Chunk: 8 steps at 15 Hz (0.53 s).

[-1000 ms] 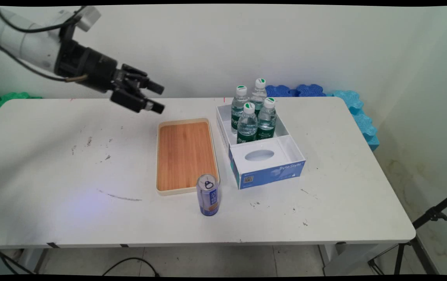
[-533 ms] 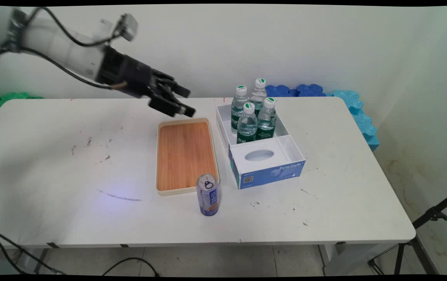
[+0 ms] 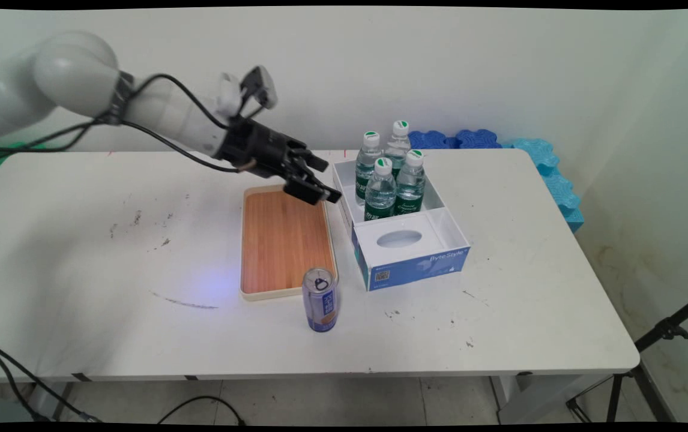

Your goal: Pick up the green bottle from the white box

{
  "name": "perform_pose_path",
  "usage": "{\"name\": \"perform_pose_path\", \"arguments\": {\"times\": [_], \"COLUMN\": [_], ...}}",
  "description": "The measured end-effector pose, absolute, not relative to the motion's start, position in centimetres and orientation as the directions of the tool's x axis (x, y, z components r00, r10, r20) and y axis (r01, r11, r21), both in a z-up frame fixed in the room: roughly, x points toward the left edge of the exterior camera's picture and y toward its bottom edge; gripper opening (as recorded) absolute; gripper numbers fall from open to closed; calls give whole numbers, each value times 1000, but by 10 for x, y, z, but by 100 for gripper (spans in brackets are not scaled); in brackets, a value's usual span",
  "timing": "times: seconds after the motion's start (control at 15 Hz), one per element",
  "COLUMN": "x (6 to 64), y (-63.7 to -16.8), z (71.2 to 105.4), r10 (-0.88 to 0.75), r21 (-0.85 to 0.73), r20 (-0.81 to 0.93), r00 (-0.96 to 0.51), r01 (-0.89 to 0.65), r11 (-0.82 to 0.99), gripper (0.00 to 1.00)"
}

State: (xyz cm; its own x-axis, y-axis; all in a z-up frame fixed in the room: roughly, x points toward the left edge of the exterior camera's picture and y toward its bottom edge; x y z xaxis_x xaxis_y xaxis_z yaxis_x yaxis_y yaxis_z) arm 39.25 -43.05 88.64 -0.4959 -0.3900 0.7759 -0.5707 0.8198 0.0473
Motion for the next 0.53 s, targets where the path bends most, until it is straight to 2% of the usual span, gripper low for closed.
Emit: {"name": "perform_pose_path", "arguments": {"times": [0.53], "x": [359], "y": [-454], "z": [851], "r10": [-384], "r21": [2], "r20": [770], "r00": [-509], "r01": [-601], "r11": [799], "gripper": [100]}}
